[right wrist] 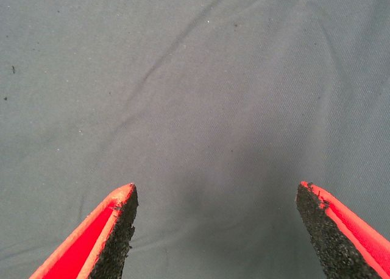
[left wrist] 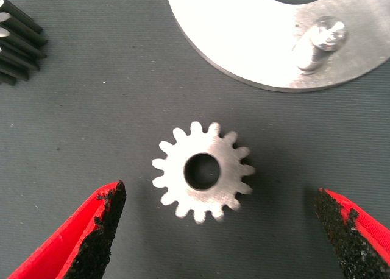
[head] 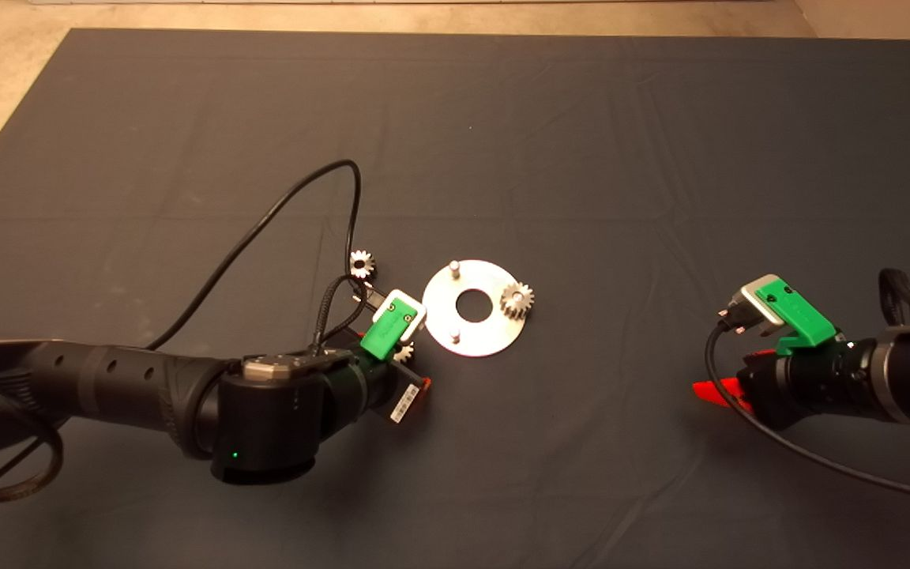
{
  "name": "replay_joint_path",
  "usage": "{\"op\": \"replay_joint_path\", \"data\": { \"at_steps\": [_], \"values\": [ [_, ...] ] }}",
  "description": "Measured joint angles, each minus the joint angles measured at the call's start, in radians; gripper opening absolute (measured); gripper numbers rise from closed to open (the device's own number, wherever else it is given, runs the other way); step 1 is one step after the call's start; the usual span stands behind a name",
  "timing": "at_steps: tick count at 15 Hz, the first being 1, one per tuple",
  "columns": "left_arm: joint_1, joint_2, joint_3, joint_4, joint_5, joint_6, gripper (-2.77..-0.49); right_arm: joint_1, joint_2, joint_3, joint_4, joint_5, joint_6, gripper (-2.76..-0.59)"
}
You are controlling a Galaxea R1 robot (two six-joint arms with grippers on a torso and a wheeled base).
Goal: Install three planetary gears onto the carrier pins
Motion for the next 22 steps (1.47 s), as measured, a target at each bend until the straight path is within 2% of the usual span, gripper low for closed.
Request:
{"op": "replay_joint_path", "data": {
  "at_steps": [5,9,17,21,22],
  "values": [
    [0.0,-0.008,-0.02,0.001,0.001,0.027,-1.04,0.0,0.014,0.0,0.0,0.0,0.0,-1.44],
    [0.0,-0.008,-0.035,0.001,0.0,0.034,-1.15,0.0,0.014,0.0,0.0,-0.001,0.0,-1.44],
    [0.0,-0.008,-0.044,0.002,0.0,0.036,-1.55,0.0,0.014,0.0,0.0,-0.002,0.0,-1.44],
    [0.0,-0.007,-0.045,0.005,0.0,0.036,-1.57,0.0,0.014,0.0,0.0,-0.003,0.0,-1.44],
    [0.0,-0.007,-0.044,0.004,-0.001,0.036,-1.65,0.0,0.014,0.0,0.0,-0.003,0.0,-1.44]
  ]
}}
